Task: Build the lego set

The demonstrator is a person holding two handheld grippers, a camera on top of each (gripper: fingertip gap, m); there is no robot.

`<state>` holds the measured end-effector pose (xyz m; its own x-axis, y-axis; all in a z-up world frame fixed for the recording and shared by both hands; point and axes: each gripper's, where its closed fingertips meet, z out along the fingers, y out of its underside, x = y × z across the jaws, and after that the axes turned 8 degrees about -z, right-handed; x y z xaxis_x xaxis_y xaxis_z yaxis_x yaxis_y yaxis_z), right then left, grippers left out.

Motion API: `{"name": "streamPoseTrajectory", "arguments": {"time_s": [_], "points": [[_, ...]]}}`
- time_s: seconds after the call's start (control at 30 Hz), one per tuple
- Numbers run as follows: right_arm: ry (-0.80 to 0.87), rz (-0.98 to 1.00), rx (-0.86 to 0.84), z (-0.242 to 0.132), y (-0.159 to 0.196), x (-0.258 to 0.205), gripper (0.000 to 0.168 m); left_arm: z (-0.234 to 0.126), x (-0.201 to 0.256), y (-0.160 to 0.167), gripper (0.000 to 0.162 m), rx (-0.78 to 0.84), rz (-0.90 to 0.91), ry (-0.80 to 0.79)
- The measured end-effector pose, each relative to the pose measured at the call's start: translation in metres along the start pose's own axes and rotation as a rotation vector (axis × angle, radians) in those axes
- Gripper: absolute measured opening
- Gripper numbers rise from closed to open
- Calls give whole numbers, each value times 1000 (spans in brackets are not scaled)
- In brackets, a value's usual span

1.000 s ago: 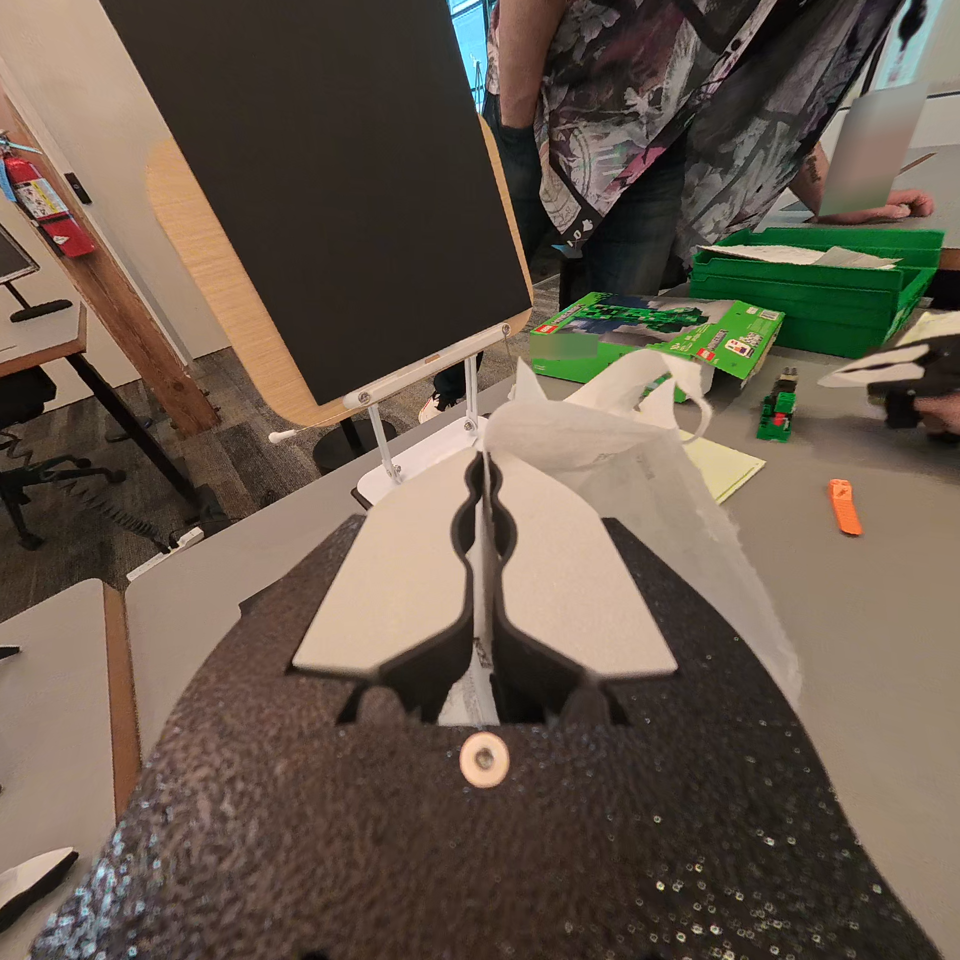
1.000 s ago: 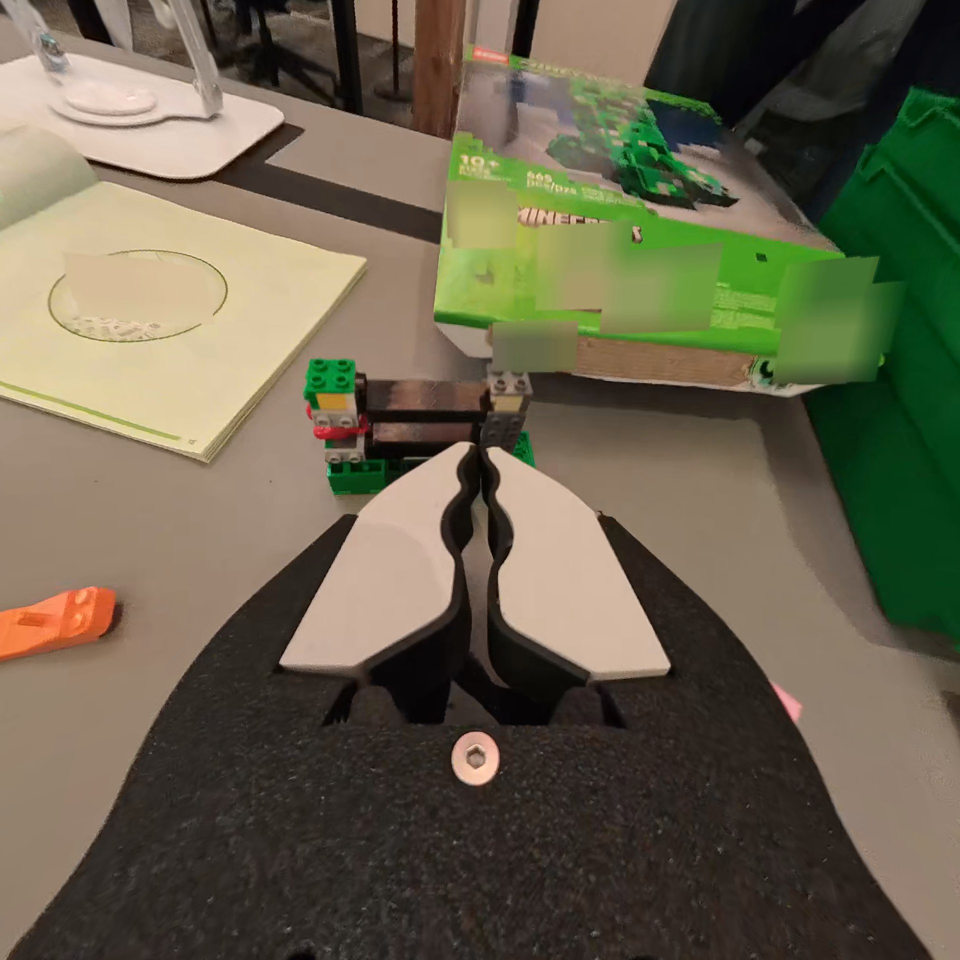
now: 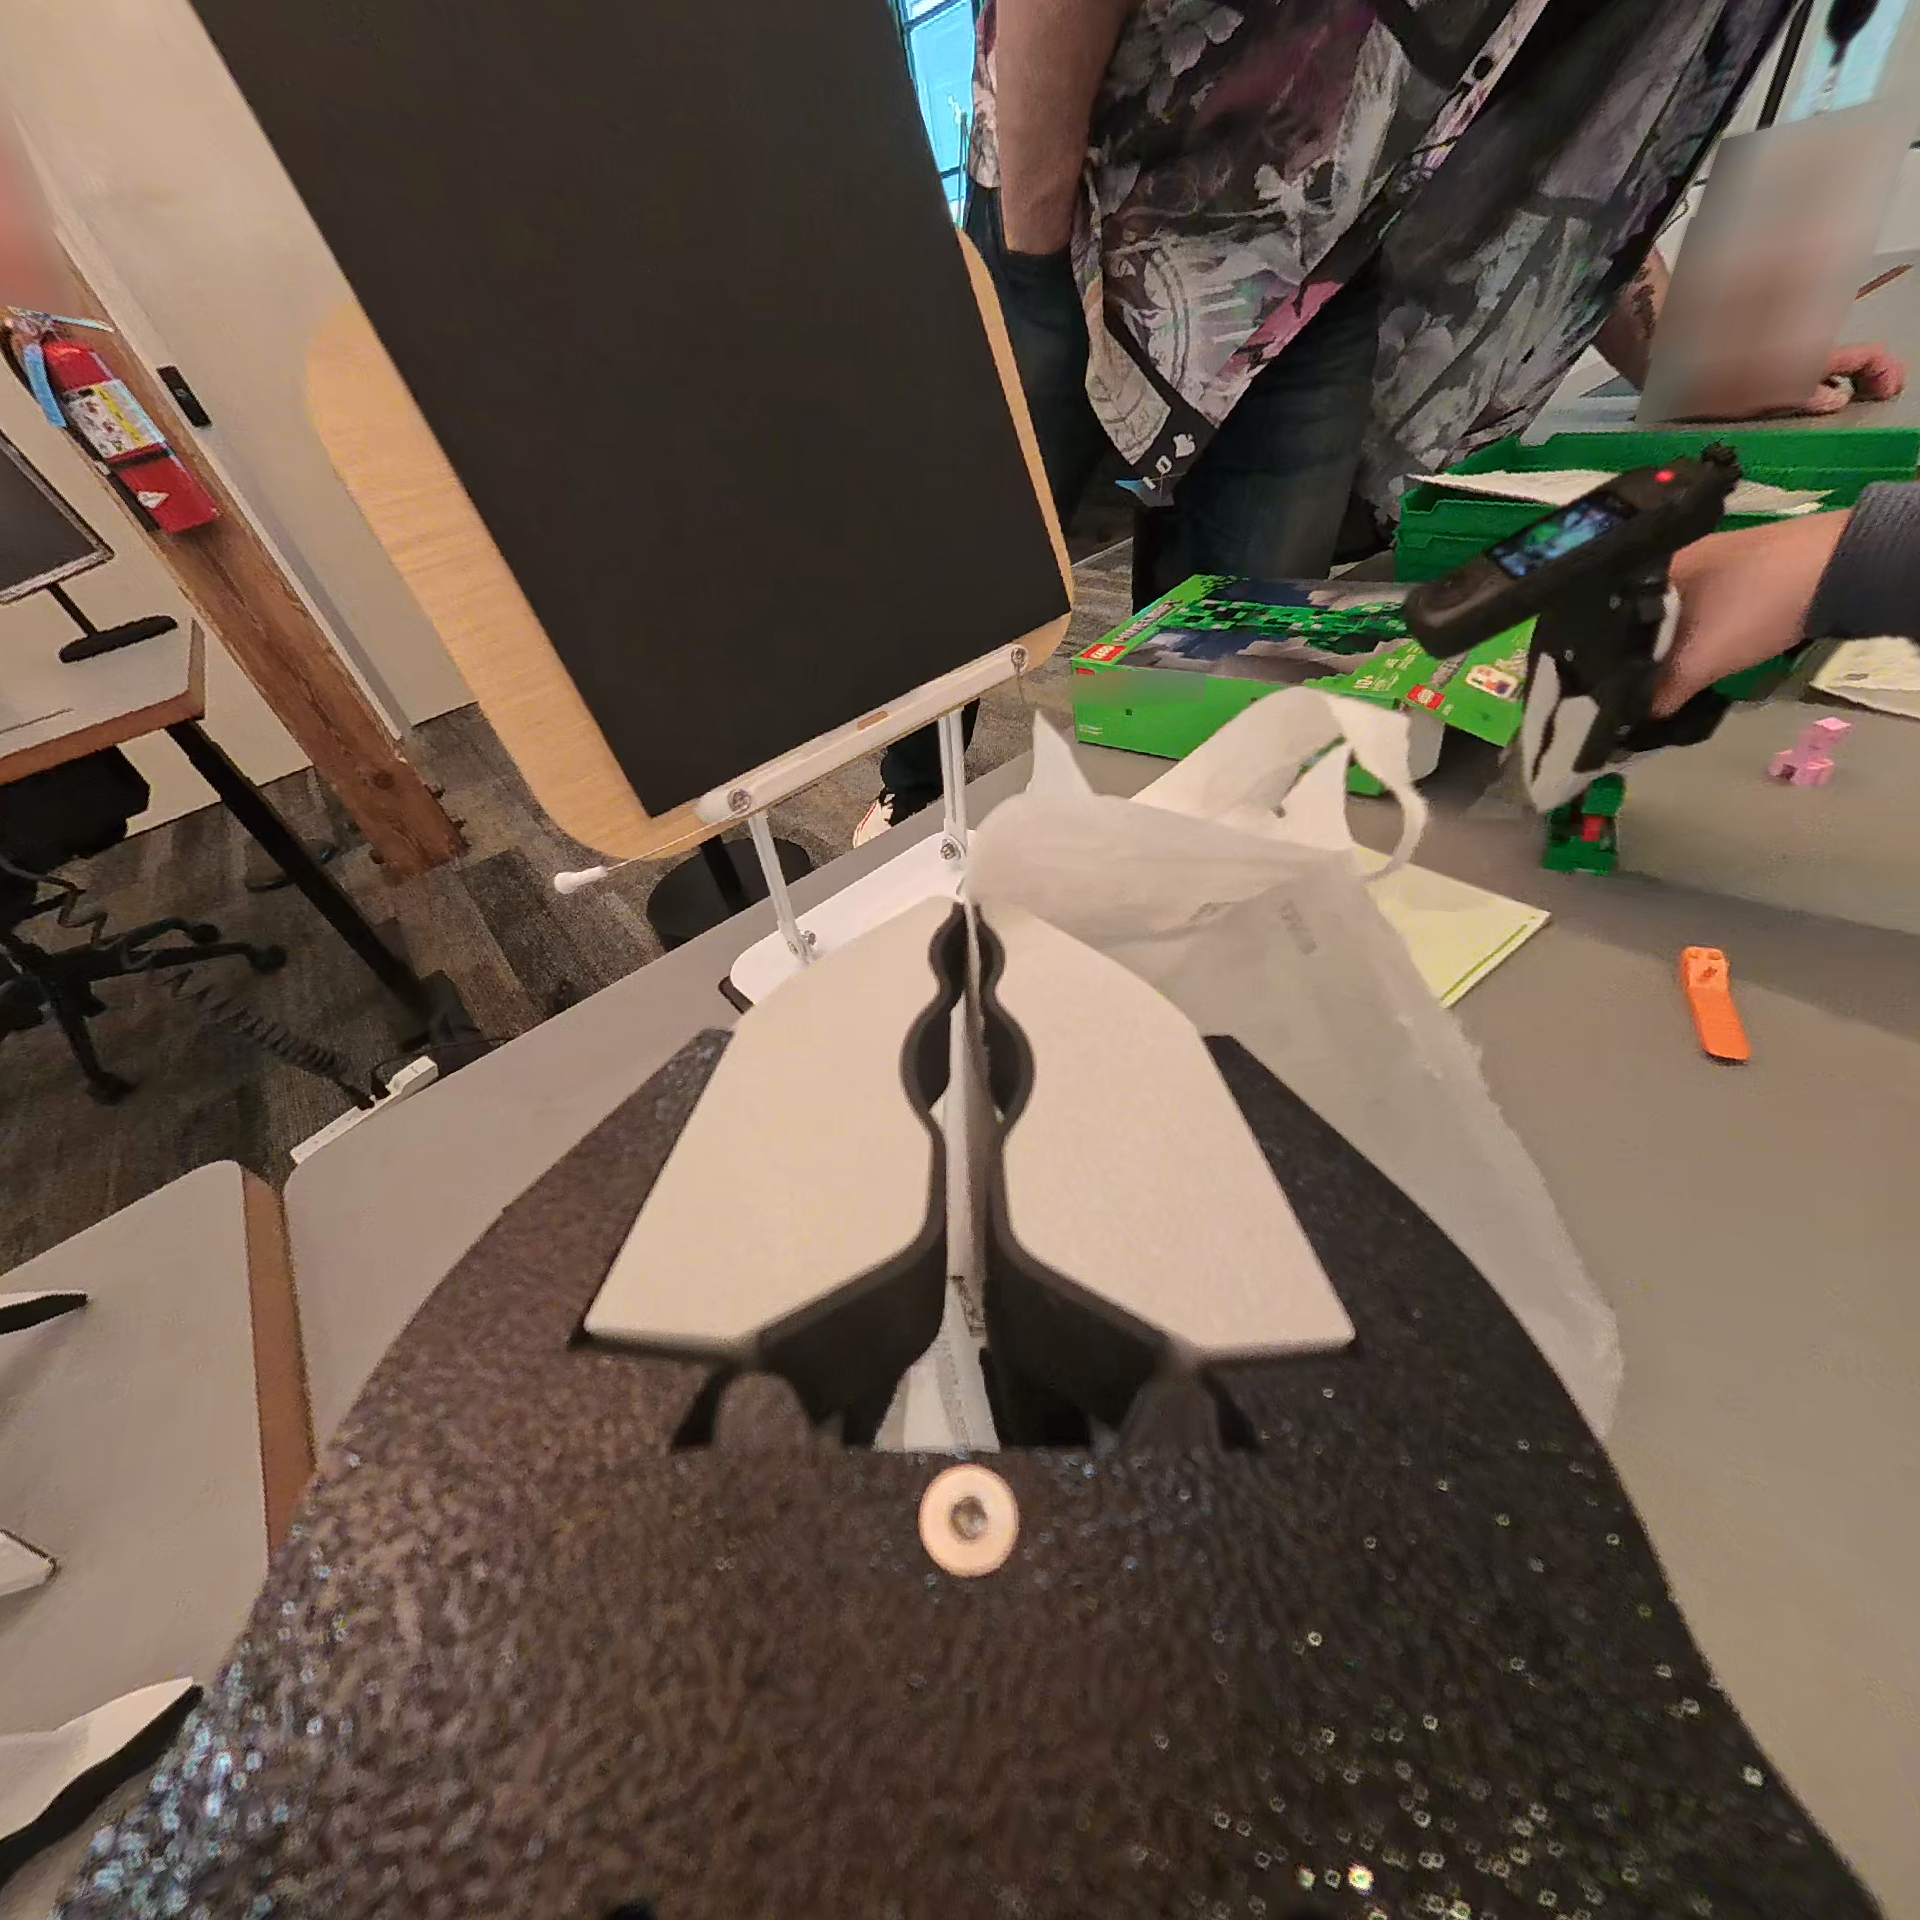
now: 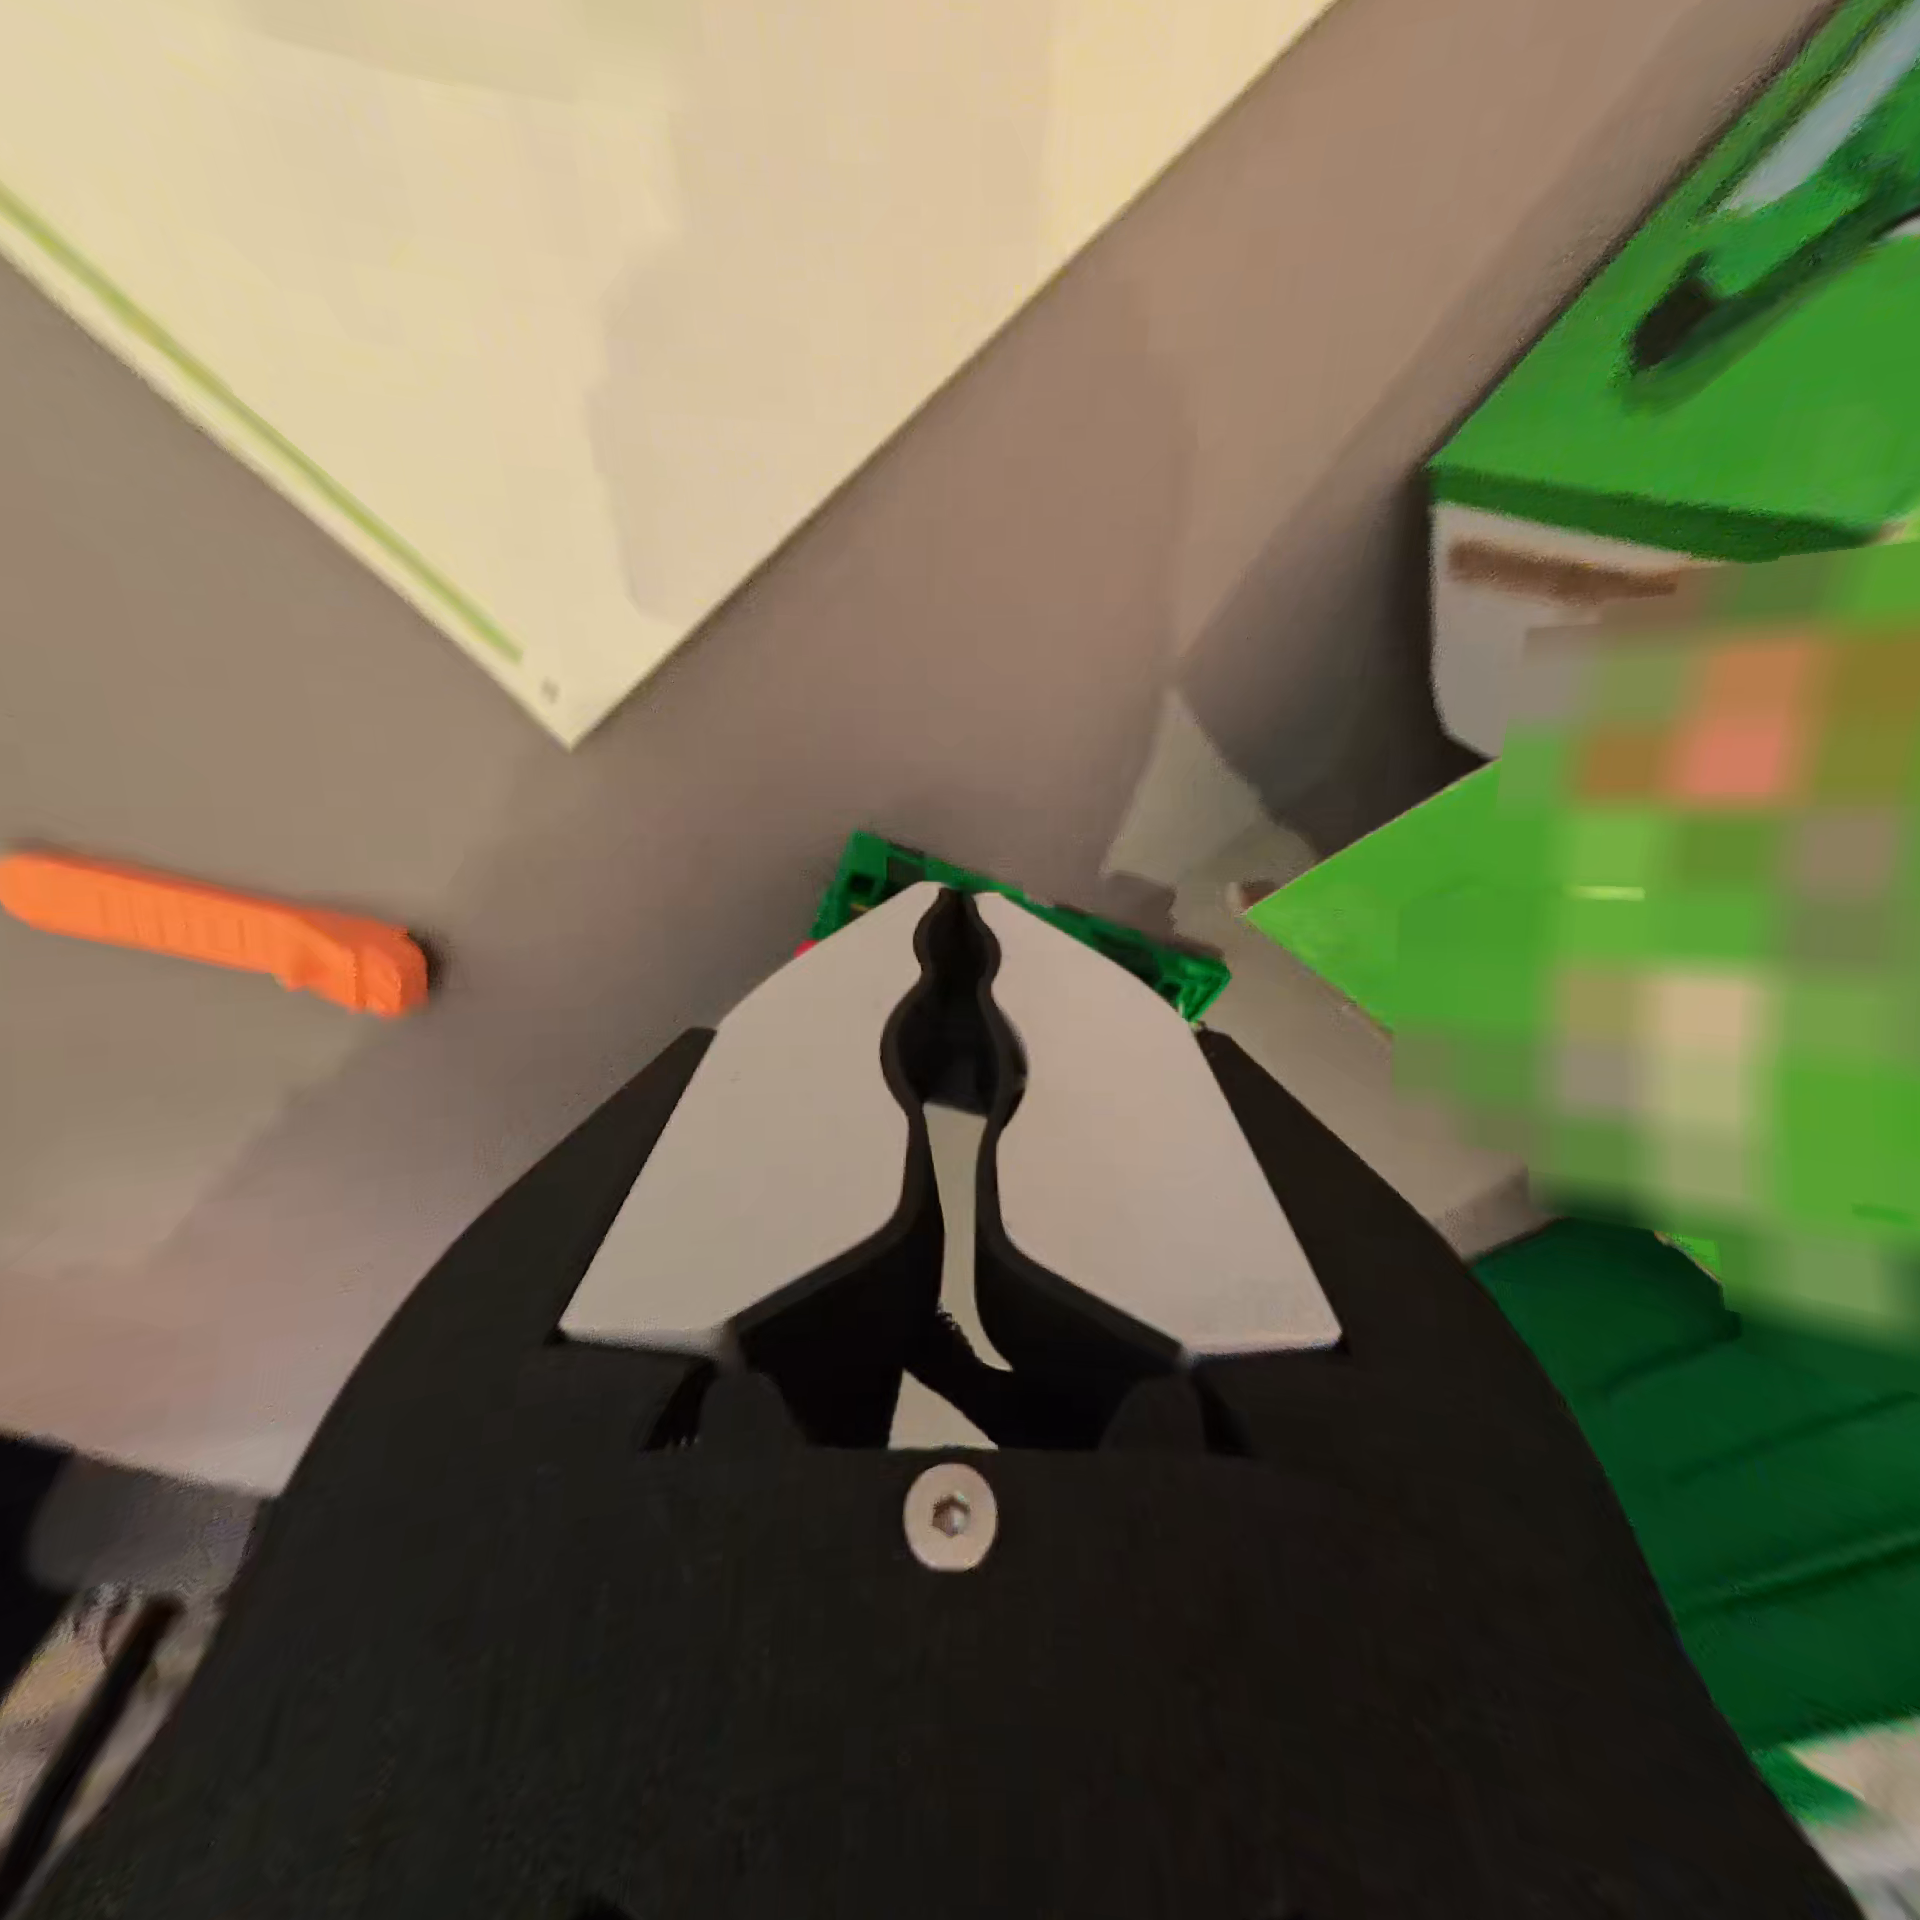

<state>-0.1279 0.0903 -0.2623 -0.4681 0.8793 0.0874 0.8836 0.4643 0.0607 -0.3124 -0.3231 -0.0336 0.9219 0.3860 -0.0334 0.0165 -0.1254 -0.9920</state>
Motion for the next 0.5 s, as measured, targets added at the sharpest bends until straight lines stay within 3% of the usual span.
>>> {"name": "streamPoseTrajectory", "arguments": {"time_s": [0.13, 0.2, 0.37, 0.4, 0.5], "points": [[0, -137, -167, -8, 34, -18, 0, 0, 0, -1, 0, 10, -13, 12], [42, -151, -163, -20, 49, -23, 0, 1, 2, 0, 0, 8, -13, 20], [320, -41, 412, -57, 56, 6, 5, 7, 6, 2, 0, -4, -10, 41], [354, -28, 471, -53, 62, 12, 17, 8, 7, 2, 0, -5, -10, 43], [322, -5, 586, -37, 71, 13, 18, 8, 8, 2, 0, -6, -9, 47]]}}
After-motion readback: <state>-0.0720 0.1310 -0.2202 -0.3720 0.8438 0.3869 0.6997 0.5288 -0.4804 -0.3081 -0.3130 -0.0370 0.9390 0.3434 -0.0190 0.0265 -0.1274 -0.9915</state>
